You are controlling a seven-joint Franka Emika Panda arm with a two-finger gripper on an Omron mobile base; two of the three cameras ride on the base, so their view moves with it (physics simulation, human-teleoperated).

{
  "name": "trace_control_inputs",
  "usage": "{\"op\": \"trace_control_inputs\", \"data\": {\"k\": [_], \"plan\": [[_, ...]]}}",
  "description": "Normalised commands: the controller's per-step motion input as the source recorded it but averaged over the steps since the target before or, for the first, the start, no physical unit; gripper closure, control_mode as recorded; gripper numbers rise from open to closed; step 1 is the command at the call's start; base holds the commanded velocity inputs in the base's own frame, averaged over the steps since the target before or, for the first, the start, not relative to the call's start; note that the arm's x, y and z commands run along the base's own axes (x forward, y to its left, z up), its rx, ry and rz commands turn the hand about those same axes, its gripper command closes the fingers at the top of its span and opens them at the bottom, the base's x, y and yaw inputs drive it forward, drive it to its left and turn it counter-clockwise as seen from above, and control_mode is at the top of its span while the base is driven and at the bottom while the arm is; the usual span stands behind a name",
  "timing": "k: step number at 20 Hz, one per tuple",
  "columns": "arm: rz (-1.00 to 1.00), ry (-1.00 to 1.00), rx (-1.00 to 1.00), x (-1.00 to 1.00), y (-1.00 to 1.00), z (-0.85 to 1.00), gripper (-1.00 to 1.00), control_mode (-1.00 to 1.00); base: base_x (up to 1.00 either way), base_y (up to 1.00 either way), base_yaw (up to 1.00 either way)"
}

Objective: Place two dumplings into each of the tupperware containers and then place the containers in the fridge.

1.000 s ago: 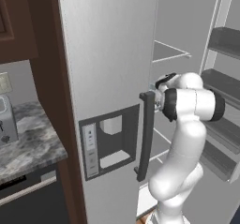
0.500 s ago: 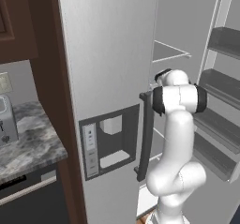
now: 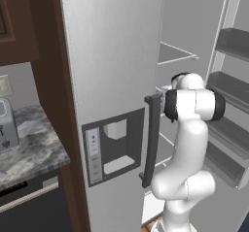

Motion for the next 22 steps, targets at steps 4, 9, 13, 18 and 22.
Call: {"op": "trace_control_inputs", "data": {"k": [4, 9, 13, 18, 22], "plan": [[0.04, -0.34, -0.03, -1.00, -0.04, 0.49, -1.00, -1.00, 0.00, 0.00, 0.00], [0.06, -0.16, -0.01, -1.00, -0.16, 0.52, -1.00, -1.00, 0.00, 0.00, 0.00], [0.03, 0.00, -0.12, -1.00, 0.00, 0.14, -1.00, -1.00, 0.00, 0.00, 0.00], [0.00, 0.03, -0.18, -1.00, 0.00, 0.23, -1.00, -1.00, 0.00, 0.00, 0.00], [0.00, 0.09, -0.25, -1.00, 0.08, 0.29, -1.00, -1.00, 0.00, 0.00, 0.00]]}}
